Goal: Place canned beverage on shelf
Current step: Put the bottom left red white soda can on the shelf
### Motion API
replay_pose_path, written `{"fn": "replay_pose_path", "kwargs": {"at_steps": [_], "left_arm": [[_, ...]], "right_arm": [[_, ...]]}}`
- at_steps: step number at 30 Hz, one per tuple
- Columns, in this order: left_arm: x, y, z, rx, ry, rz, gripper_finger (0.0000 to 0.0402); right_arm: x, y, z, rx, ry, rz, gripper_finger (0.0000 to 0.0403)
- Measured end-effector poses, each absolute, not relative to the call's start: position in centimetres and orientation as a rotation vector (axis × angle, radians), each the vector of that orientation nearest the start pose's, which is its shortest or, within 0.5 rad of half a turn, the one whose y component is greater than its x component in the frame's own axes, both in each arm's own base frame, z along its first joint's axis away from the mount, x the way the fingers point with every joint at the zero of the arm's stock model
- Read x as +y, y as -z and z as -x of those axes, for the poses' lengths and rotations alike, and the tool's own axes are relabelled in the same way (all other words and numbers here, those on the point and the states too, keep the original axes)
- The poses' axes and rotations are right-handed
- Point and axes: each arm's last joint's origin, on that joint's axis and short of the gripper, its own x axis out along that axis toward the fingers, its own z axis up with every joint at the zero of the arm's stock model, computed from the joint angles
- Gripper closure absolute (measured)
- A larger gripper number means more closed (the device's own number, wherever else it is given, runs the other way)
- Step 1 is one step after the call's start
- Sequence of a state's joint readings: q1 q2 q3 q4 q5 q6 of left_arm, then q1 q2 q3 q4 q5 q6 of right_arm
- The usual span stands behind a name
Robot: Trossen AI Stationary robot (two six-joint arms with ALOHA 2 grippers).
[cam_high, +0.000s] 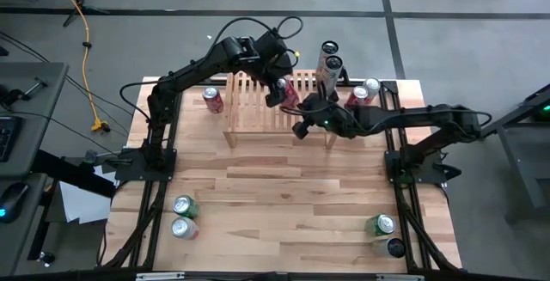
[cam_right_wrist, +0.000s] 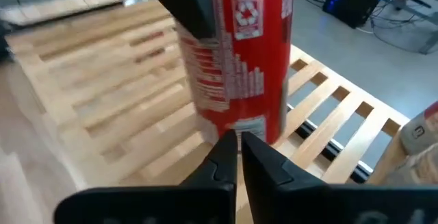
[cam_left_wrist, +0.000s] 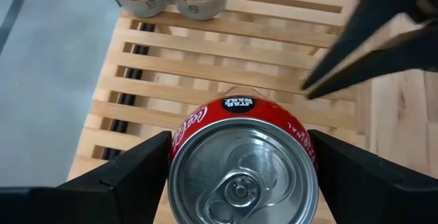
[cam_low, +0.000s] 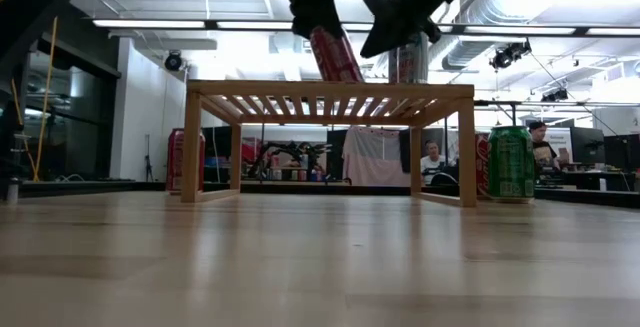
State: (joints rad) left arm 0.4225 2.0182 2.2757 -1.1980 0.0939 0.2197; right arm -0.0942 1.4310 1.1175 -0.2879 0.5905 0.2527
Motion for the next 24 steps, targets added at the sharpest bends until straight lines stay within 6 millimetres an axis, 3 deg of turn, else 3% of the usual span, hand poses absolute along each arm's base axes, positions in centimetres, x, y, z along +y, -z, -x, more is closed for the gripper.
{"fn": "replay_pose_path", "kwargs": {"at_steps": [11,24], "left_arm": [[16.8,-38.7,-38.1,0.893,-0.2,0.018,0.0085],[16.9,-38.8,-38.2,0.881,-0.197,-0.021,0.0084]], "right_arm": [[-6.1,-29.5,-30.7,0.521,0.683,-0.081,0.0402],[-6.3,-29.4,-30.7,0.532,0.683,-0.063,0.0403]]}}
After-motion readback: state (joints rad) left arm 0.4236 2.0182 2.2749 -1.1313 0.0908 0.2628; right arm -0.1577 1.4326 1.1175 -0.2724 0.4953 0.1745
